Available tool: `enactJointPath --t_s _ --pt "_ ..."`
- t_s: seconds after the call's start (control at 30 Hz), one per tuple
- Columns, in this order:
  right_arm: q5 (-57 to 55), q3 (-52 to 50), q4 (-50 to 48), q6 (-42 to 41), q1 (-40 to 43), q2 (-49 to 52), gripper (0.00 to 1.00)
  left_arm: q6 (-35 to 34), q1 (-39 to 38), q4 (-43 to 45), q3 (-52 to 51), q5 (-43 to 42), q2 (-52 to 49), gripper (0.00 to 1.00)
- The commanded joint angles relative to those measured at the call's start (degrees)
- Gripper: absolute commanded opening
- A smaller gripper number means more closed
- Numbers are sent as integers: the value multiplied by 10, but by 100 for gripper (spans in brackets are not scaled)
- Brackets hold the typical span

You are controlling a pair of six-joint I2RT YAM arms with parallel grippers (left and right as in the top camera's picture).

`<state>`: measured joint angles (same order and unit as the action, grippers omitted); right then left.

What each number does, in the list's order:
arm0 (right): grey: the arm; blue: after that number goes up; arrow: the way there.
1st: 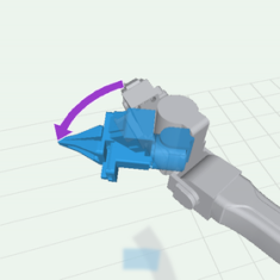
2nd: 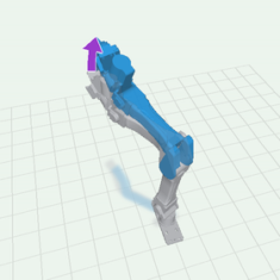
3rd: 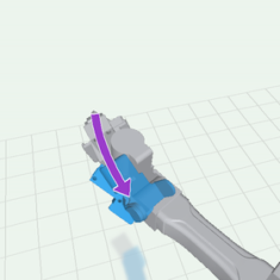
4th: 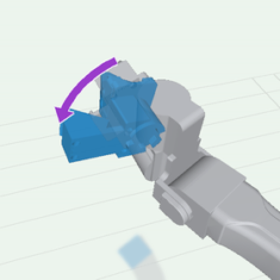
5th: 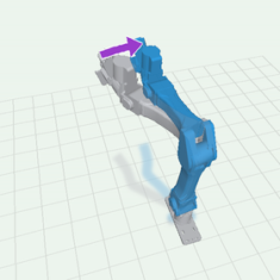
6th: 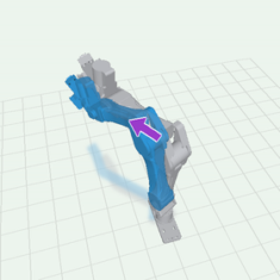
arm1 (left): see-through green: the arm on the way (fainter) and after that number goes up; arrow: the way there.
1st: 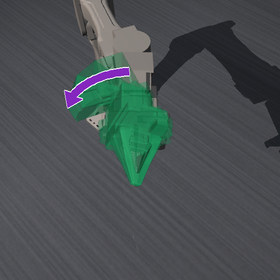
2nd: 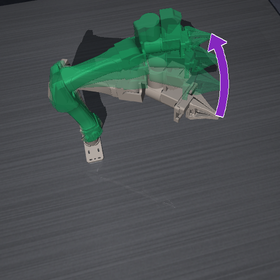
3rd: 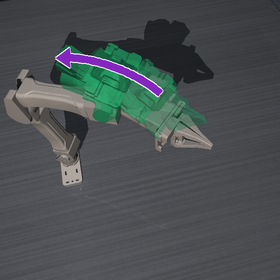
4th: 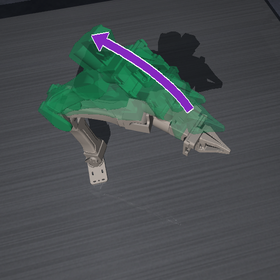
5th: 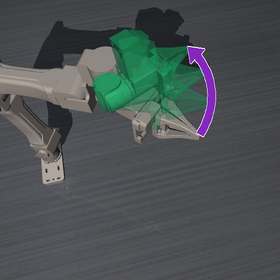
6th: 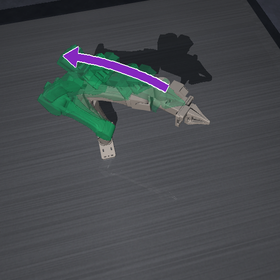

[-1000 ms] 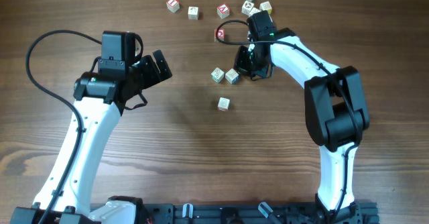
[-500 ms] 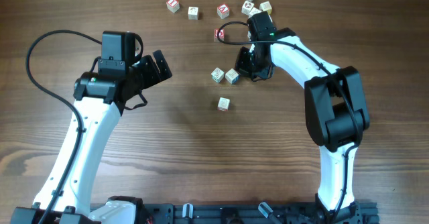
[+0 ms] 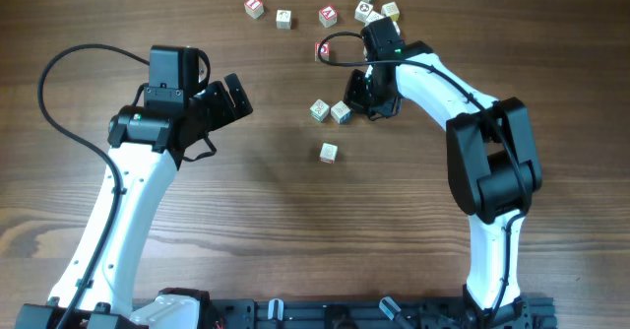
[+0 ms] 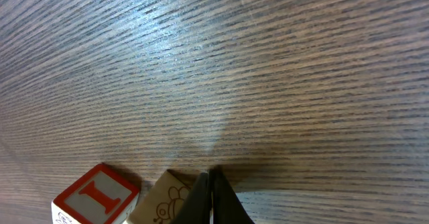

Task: Form a circle

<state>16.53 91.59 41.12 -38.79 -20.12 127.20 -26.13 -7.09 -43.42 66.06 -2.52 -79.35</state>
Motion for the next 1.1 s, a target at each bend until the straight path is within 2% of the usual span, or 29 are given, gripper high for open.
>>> enactJointPath --t_s 0.0,0.4,1.07 --pt "1 -4 7 -8 -6 9 4 -5 3 1 4 -5 -4 100" --pt "-19 -4 -24 2 -6 9 5 -5 3 1 4 -5 -4 100" --pt "-5 -4 -10 2 -6 9 5 -5 3 1 4 -5 -4 100"
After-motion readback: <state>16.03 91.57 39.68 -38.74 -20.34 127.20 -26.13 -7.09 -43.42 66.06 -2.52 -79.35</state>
